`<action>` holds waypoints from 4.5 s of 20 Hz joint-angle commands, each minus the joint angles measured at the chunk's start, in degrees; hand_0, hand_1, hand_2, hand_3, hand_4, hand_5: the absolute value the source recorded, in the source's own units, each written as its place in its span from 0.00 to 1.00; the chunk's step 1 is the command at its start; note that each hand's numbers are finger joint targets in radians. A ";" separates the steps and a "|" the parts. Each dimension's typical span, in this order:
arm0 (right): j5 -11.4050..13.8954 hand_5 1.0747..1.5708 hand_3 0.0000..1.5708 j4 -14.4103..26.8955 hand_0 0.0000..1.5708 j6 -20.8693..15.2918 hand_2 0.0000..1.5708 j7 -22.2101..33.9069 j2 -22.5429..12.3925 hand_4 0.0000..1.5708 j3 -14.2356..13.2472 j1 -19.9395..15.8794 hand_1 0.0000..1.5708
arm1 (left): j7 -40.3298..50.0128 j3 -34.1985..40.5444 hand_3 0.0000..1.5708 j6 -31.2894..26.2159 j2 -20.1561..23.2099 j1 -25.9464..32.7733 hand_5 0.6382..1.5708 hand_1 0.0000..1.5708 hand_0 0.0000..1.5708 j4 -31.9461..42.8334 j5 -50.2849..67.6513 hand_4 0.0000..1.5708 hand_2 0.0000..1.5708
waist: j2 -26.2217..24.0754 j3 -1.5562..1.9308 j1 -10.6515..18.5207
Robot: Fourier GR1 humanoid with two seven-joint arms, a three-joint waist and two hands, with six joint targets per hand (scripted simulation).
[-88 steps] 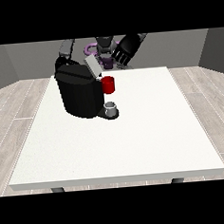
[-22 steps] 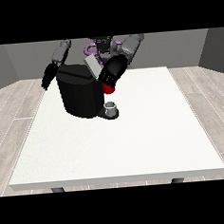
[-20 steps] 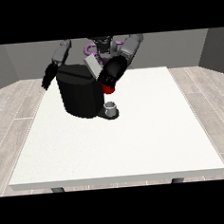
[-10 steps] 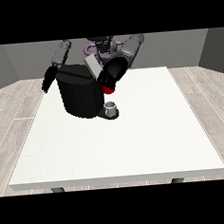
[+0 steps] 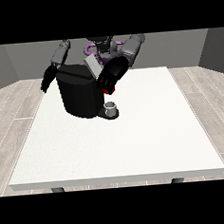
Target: Insert the coffee pod into the coffee machine and close the lid
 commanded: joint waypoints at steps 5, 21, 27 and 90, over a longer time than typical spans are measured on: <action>0.17 1.00 0.00 -0.19 0.00 0.00 0.00 -0.83 -0.88 0.10 -0.64 -0.82 0.00 | -0.92 0.18 0.29 4.04 0.14 1.47 1.00 0.00 0.00 0.73 -1.57 0.00 0.33 | 1.02 -0.17 1.02; -3.48 1.00 0.00 11.30 0.00 -1.05 0.00 -4.19 -0.04 0.00 -6.26 11.21 0.00 | -0.59 3.58 0.00 -1.41 -14.95 14.96 1.00 0.00 0.00 -3.33 8.41 0.00 0.08 | -18.15 -0.23 14.77; -3.86 1.00 0.00 12.34 0.00 -0.71 0.00 -5.51 -0.96 0.00 -7.49 17.98 0.00 | -3.72 17.46 0.00 -2.63 -25.87 26.04 1.00 0.00 0.00 -1.85 26.34 0.26 0.00 | -25.90 -0.47 21.03; -12.24 1.00 0.00 18.66 0.00 13.21 0.00 0.75 -6.08 0.10 -6.12 -13.10 0.00 | 12.62 3.98 0.00 -4.99 -24.76 63.65 1.00 0.00 0.00 -47.09 46.38 0.22 0.00 | -19.75 -0.18 30.00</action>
